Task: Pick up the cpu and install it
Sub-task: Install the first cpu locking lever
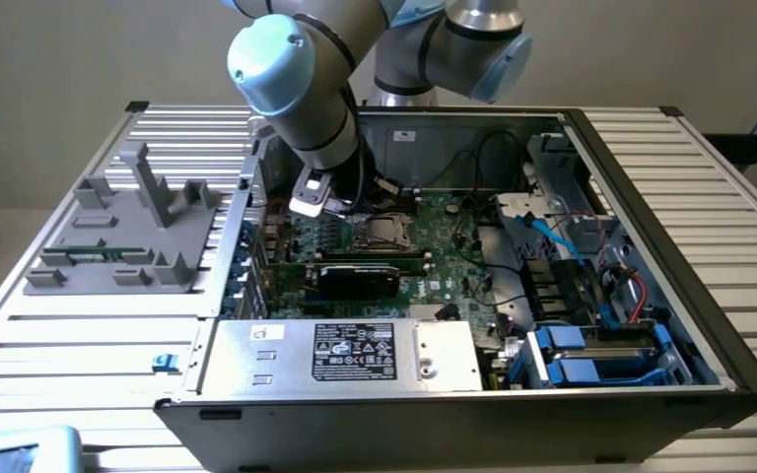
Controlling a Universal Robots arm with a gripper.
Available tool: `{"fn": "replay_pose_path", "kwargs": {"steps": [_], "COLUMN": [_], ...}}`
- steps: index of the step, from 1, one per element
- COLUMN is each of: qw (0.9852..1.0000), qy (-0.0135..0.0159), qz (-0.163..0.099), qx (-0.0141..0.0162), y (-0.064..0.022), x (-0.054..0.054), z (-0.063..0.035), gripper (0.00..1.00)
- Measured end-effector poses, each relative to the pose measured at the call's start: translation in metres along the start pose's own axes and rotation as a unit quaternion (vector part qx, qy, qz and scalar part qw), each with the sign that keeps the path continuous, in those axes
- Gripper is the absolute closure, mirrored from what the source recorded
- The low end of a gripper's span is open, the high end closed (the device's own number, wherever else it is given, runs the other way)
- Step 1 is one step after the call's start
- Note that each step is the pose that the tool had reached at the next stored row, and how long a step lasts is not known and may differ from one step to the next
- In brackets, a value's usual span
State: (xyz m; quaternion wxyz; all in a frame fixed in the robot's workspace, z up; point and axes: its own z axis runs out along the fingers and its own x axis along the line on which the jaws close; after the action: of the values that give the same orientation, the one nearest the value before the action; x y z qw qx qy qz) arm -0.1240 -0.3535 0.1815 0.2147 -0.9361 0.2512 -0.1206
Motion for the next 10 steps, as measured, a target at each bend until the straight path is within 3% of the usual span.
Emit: {"fn": "replay_pose_path", "kwargs": {"steps": [10], "qw": [1.0000], "qy": [0.0021], "qz": [0.001], "qx": [-0.0003], "y": [-0.0015], "x": [0.0008], "z": [0.0010], "gripper": [0.88]}}
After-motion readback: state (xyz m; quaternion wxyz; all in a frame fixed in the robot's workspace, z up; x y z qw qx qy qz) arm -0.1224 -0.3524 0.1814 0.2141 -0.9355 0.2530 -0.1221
